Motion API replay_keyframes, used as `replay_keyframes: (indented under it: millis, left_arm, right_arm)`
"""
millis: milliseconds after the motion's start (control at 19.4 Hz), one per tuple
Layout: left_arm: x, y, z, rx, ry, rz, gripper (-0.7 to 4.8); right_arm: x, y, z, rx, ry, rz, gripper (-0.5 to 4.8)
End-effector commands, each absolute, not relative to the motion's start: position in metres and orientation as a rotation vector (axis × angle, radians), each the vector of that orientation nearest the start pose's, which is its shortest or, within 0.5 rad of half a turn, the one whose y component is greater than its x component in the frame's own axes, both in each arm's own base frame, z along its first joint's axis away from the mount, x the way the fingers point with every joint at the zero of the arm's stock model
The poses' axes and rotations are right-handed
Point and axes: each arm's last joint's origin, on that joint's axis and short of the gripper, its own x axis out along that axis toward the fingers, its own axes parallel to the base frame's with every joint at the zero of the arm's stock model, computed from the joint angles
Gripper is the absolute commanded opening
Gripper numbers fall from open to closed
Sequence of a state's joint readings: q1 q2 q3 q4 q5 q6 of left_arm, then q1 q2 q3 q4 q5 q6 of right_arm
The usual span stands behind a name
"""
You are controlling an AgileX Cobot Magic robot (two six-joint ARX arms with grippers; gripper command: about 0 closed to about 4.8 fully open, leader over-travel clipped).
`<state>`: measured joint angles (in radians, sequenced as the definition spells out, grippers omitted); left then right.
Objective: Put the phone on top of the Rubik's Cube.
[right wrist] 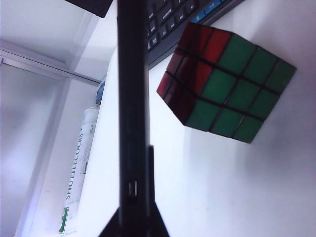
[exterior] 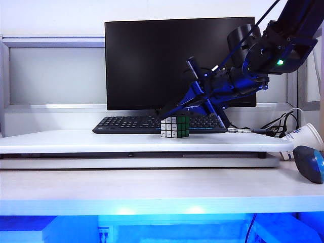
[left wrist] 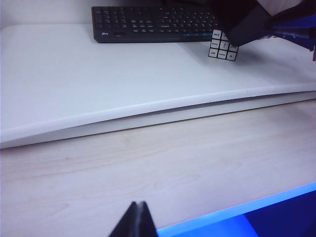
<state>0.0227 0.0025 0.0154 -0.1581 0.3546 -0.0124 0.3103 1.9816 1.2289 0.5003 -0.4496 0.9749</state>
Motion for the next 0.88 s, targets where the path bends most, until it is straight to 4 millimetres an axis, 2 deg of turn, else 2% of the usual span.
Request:
replay_keyframes:
  millis: [52,721,876]
  left_arm:
    - [0.0941,-0.0077,0.1532,-0.036,0.155,-0.326,-0.05]
    - [0.0941,-0.0077,0.1532,-0.036,0.155,-0.326,-0.05]
    - [0.0941,-0.0077,0.1532,-0.036,0.155,-0.326,-0.05]
  right_arm:
    - [0.4118,0.1466,0.2100,0.931,0.550,0.613,-0.09]
    - [0.4130,0.1456,0.2084,0.936,0.536,0.576,-0.09]
    - [0.4130,0.1456,0.2084,0.940,0.538,0.575,0.04]
